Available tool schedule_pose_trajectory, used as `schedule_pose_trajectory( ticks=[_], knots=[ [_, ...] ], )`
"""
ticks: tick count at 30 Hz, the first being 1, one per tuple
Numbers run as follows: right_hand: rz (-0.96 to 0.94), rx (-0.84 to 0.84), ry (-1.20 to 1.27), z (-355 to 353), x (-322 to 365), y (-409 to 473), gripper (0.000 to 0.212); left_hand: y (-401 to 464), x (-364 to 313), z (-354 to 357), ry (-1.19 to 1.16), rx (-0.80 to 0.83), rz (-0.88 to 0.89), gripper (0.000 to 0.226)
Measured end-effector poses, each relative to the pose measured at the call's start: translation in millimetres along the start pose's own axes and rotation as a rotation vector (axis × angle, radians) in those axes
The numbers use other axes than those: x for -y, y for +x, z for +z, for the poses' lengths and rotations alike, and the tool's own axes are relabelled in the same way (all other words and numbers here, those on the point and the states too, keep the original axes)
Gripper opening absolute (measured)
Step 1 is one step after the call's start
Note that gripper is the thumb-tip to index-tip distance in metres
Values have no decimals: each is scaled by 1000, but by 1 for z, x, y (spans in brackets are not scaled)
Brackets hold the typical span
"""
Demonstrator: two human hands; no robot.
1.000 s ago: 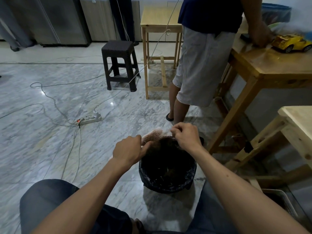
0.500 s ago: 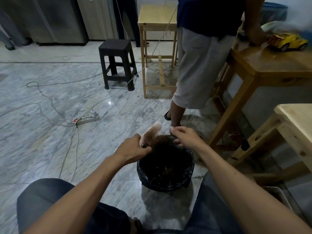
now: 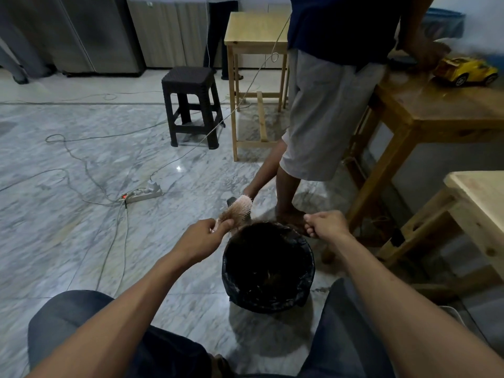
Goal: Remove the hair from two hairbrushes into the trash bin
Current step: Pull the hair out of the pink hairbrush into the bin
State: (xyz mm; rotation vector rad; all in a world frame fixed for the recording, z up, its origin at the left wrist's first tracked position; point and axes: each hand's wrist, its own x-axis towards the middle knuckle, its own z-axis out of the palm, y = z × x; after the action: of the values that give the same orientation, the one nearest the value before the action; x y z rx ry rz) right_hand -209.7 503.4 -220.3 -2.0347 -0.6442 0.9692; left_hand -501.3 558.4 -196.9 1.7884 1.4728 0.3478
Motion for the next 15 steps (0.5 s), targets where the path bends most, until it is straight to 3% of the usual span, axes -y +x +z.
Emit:
schedule_pose_trajectory(
  ticks=[3, 6, 11, 15],
  knots=[
    [-101, 92, -179, 10, 4, -7, 40, -2, -11, 9, 21, 14, 10, 54],
    [-231, 192, -89, 21, 16, -26, 56, -4, -24, 16, 68, 33, 45, 35],
    [-532, 293, -117, 37, 17, -35, 36, -3, -37, 22, 131, 51, 85, 18],
    [-539, 222, -277, 34, 17, -29, 11, -4, -34, 17, 105, 88, 64, 6]
  ],
)
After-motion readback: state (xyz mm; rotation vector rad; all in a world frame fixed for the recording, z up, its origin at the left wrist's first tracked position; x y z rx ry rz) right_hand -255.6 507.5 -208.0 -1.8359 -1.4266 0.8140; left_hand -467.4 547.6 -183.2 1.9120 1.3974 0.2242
